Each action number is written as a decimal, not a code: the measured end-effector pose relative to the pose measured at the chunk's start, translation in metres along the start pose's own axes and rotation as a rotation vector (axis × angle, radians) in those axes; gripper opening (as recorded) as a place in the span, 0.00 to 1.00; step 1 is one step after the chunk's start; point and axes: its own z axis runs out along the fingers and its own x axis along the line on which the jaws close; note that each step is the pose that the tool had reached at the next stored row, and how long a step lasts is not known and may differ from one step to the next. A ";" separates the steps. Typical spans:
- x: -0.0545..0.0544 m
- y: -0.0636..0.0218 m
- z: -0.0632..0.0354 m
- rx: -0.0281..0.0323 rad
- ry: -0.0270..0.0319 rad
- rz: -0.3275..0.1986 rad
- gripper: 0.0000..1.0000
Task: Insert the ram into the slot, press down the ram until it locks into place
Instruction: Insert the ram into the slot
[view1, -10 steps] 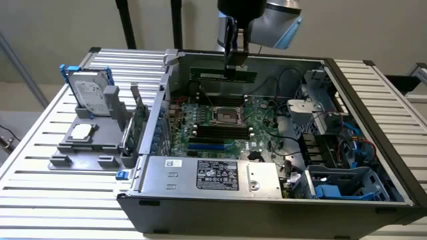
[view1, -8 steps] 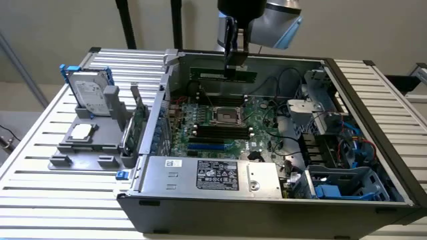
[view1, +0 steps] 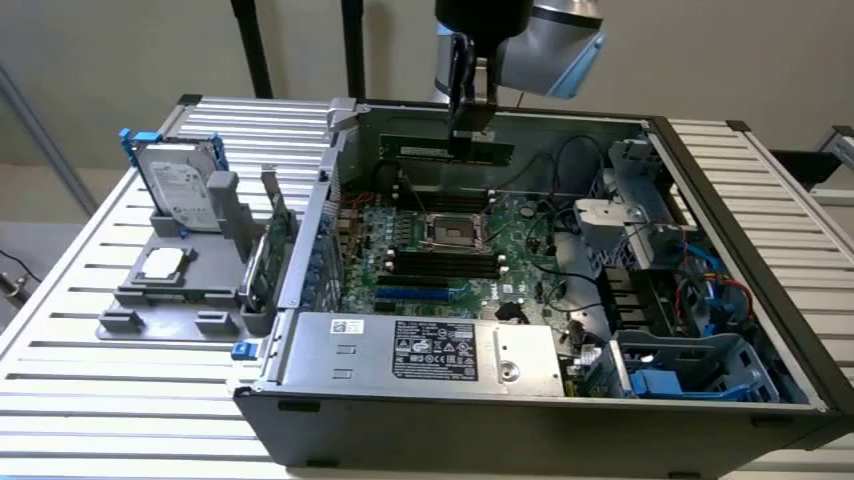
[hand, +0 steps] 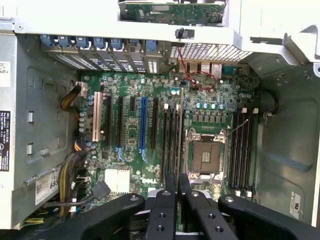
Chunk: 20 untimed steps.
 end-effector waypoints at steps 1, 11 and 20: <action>0.000 0.0000 0.0000 0.0000 -0.0001 0.000 0.13; 0.003 -0.0053 0.0130 0.0000 0.0000 0.000 0.13; 0.005 -0.0102 0.0292 0.0000 0.0000 -0.001 0.13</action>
